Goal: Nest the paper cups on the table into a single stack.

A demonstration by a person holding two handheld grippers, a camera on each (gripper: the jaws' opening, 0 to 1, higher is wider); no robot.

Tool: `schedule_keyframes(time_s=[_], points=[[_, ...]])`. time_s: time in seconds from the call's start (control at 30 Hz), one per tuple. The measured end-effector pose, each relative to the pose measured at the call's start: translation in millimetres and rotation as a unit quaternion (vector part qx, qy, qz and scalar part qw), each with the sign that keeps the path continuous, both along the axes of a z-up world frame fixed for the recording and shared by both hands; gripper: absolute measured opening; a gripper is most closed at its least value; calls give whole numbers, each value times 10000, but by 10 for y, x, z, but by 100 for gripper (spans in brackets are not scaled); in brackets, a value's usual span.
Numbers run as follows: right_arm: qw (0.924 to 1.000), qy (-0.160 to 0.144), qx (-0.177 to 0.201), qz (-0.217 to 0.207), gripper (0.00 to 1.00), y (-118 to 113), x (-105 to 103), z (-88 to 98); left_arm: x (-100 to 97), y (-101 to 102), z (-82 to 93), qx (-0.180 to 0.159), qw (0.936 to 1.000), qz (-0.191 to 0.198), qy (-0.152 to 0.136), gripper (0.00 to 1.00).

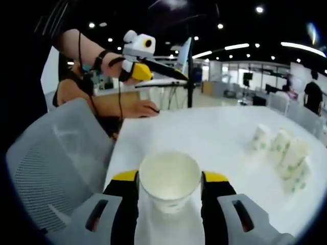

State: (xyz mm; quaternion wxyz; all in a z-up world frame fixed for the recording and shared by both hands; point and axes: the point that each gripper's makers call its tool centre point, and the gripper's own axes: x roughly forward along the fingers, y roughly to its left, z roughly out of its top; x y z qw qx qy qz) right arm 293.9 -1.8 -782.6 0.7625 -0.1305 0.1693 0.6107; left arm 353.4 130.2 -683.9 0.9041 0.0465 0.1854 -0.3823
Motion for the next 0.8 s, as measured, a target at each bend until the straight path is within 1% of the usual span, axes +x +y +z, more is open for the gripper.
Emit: schedule_keyframes(time_s=[0.3, 0.63, 0.8], points=[[10000, 5, 5, -11, 46, -3, -35, 8, -22, -4, 19, -9, 10000, 7, -4, 93], [10000, -34, 29, -66, 52, 9, -33, 29, -38, 10, 33, -6, 10000, 30, -27, 93], [10000, -39, 56, -71, 51, 19, -37, 76, -45, 9, 39, -33, 10000, 29, -41, 93]])
